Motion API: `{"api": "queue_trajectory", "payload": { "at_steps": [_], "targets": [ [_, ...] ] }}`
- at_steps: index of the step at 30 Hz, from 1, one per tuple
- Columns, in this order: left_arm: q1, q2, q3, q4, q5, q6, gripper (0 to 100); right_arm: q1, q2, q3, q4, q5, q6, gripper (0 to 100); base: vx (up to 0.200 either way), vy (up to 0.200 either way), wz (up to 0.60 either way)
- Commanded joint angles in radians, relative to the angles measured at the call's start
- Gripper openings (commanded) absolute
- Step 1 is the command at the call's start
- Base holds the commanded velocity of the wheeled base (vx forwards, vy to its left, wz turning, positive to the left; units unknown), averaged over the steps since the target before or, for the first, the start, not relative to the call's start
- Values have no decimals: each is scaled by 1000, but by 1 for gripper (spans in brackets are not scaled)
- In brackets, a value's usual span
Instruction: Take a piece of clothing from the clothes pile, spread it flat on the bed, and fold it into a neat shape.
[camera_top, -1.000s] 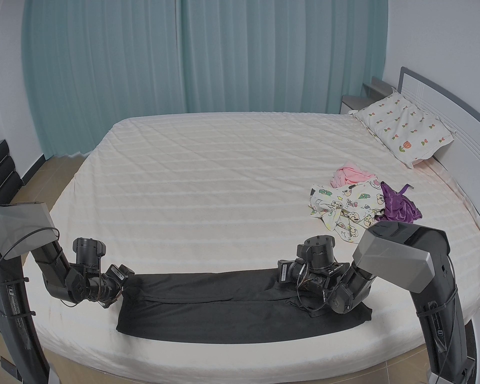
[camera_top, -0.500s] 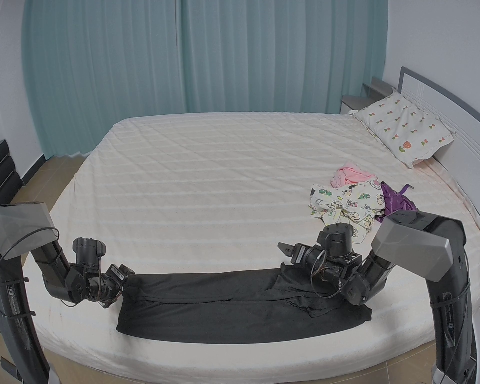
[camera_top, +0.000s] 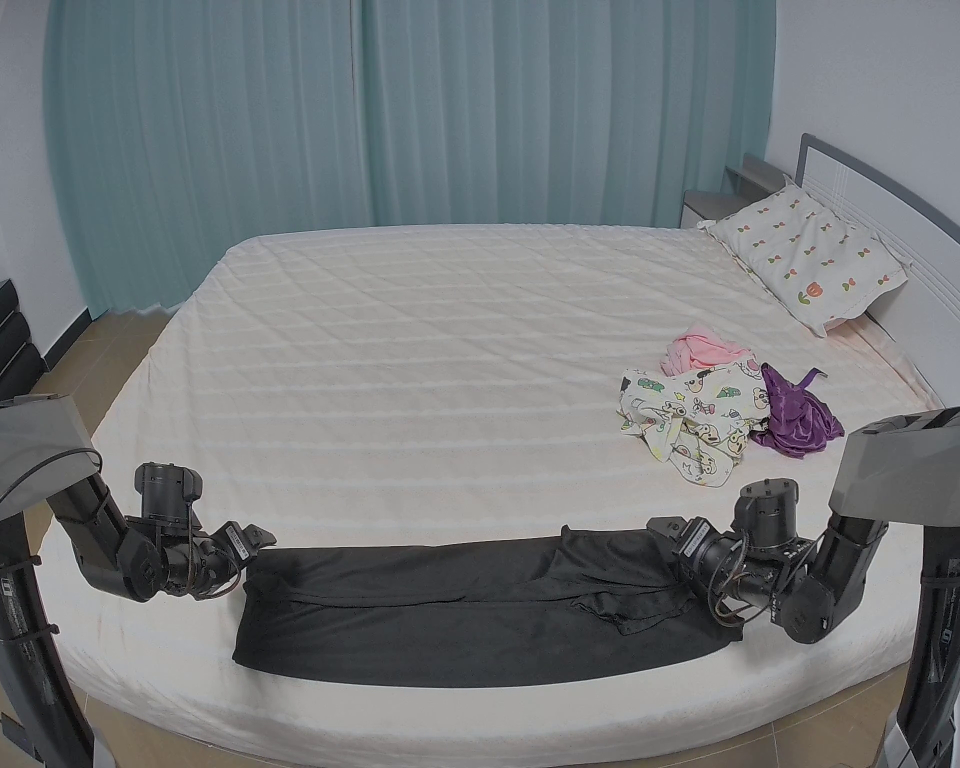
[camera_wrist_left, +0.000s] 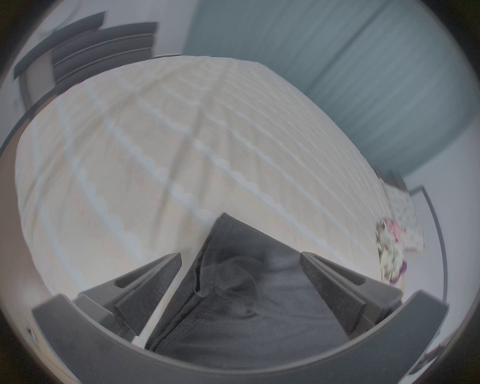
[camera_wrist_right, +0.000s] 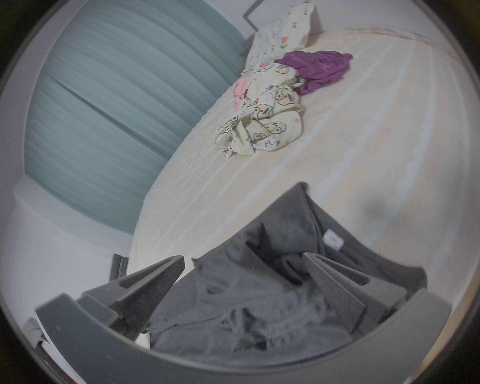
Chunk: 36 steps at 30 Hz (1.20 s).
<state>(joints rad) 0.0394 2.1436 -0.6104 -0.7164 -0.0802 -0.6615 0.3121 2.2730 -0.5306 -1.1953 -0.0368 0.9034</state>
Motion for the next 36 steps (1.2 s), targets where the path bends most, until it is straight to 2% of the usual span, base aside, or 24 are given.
{"api": "queue_trajectory", "payload": {
  "at_steps": [1, 2, 3, 5, 7, 12, 15, 21, 28, 32, 36],
  "targets": [
    [-9, -14, -8, 3, -115, 160, 100, -28, -35, 175, -127, 38, 97, 100, 0, 0, 0],
    [-9, -14, -9, 3, -119, 164, 100, -28, -33, 176, -130, 41, 98, 100, 0, 0, 0],
    [-7, 1, -25, 8, -142, 227, 100, -30, -23, 199, -162, 61, 117, 100, 0, 0, 0],
    [-3, 18, -38, 28, -150, 258, 100, -28, 2, 224, -185, 92, 126, 100, 0, 0, 0],
    [-1, 35, -54, 41, -156, 263, 100, -28, 37, 239, -219, 120, 127, 100, 0, 0, 0],
    [-4, 84, -61, 41, -179, 276, 100, -42, 89, 307, -363, 133, 126, 100, 0, 0, 0],
    [-6, 104, -57, 41, -174, 312, 100, -38, 103, 313, -371, 135, 123, 100, 0, 0, 0],
    [-7, 124, -54, 38, -164, 319, 100, -36, 106, 316, -371, 137, 121, 100, 0, 0, 0],
    [-4, 180, -84, 9, -78, 322, 100, -28, 109, 317, -371, 135, 120, 100, 0, 0, 0],
    [-3, 196, -86, -51, -81, 312, 100, -28, 109, 317, -371, 135, 120, 100, 0, 0, 0],
    [-6, 196, -83, -52, -81, 315, 100, -28, 109, 317, -371, 135, 120, 100, 0, 0, 0]
  ]
}}
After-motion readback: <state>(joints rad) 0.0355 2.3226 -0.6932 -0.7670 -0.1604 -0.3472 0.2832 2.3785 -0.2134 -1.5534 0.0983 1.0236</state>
